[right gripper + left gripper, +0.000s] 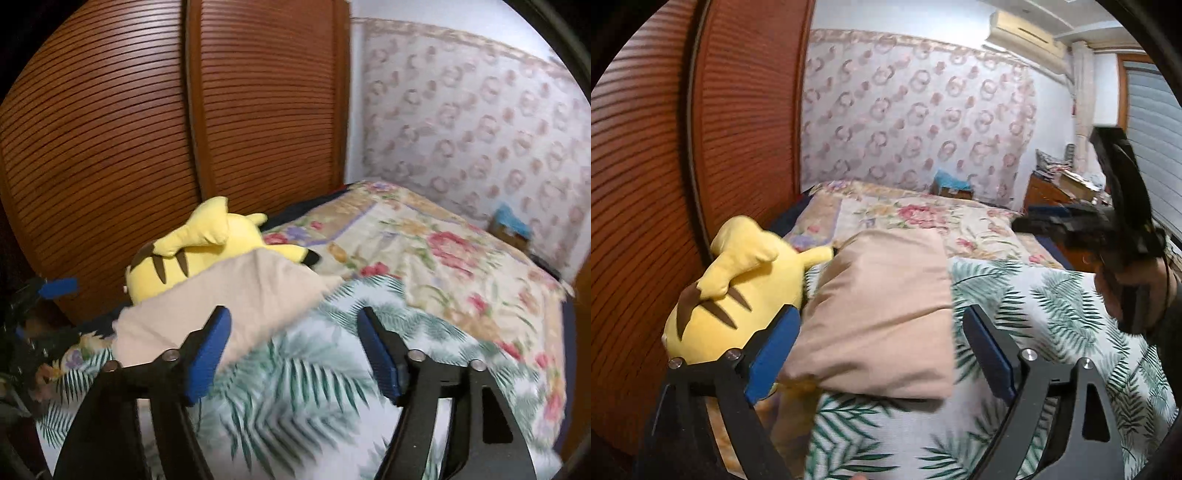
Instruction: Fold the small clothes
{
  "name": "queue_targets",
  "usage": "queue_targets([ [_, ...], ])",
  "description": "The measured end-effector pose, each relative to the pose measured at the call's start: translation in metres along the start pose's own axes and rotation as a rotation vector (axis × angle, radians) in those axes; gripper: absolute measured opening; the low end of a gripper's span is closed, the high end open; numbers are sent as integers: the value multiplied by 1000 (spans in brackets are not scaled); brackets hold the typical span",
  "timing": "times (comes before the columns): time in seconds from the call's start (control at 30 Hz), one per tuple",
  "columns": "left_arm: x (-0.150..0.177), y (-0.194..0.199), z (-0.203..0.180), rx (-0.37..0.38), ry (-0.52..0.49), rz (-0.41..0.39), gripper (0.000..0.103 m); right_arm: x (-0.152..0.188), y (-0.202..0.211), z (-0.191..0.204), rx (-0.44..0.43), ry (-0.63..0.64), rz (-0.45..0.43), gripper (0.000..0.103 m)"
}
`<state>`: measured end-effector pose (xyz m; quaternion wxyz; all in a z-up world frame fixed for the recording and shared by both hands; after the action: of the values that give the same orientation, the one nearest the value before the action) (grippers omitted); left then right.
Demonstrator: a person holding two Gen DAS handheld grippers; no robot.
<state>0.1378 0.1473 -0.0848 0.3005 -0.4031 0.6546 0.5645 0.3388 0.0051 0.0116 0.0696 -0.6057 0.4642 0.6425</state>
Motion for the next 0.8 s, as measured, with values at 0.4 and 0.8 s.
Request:
queue_targets([
  [0.4,-6,11,-92,88,-94,-11,90,94,138,4,209,-193,-75,81],
  [0.8,-24,47,-175,159,-181,-77,90,125,235,27,371,-323,-172,81],
])
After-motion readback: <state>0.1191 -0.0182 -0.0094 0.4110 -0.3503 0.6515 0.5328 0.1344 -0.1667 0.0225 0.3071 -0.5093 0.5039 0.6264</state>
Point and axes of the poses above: each gripper's, at about its wrist camera, not at the fingertips, and y roughly against the way its jaws point, z to its left, x to its underside, the point moved 6 cm from there along -y, roughly the way its jaws point, and after that the axes turned 6 degrees about x, right-handed, at the moved point
